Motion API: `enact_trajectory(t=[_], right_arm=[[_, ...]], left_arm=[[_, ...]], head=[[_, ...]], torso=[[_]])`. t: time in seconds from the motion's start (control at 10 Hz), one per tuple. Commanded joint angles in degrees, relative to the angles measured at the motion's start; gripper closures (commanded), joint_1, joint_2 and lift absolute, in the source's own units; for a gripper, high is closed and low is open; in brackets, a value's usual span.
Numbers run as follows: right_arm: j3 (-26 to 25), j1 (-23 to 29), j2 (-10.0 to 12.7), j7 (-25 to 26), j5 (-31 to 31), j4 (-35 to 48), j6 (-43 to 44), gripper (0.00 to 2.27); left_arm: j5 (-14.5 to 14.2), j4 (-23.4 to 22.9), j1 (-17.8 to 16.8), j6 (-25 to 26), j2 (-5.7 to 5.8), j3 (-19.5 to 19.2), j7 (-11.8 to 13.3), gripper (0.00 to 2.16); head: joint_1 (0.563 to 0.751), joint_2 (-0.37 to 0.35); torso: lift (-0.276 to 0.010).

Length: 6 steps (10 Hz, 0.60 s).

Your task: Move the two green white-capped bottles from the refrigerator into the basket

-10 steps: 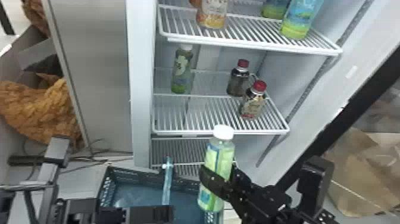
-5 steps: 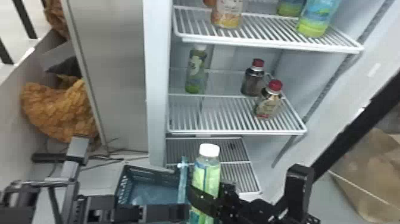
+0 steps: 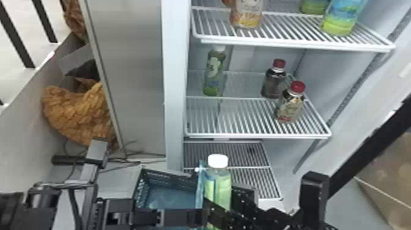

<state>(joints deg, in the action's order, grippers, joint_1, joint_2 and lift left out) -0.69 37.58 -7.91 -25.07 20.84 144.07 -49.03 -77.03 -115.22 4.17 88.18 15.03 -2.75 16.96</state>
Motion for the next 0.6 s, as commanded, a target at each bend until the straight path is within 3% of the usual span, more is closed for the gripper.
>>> enact_trajectory(t=[0.0, 0.2, 0.5], right_arm=[[-0.1, 0.0, 0.0, -0.2, -0.3, 0.0, 1.1, 0.65], [-0.2, 0.0, 0.2, -0.2, -0.3, -0.4, 2.3, 0.53], [-1.0, 0.0, 0.5, -0.2, -2.0, -0.3, 5.4, 0.53]], left_arm=[[0.0, 0.0, 0.0, 0.0, 0.00, -0.1, 0.0, 1.16], [-0.1, 0.0, 0.2, 0.0, 0.00, -0.1, 0.0, 1.16], [-0.1, 0.0, 0.0, 0.0, 0.00, -0.1, 0.0, 1.16]], head=[[0.695, -0.140], [0.695, -0.141], [0.695, -0.147]], torso=[[-0.263], [-0.263], [-0.263]])
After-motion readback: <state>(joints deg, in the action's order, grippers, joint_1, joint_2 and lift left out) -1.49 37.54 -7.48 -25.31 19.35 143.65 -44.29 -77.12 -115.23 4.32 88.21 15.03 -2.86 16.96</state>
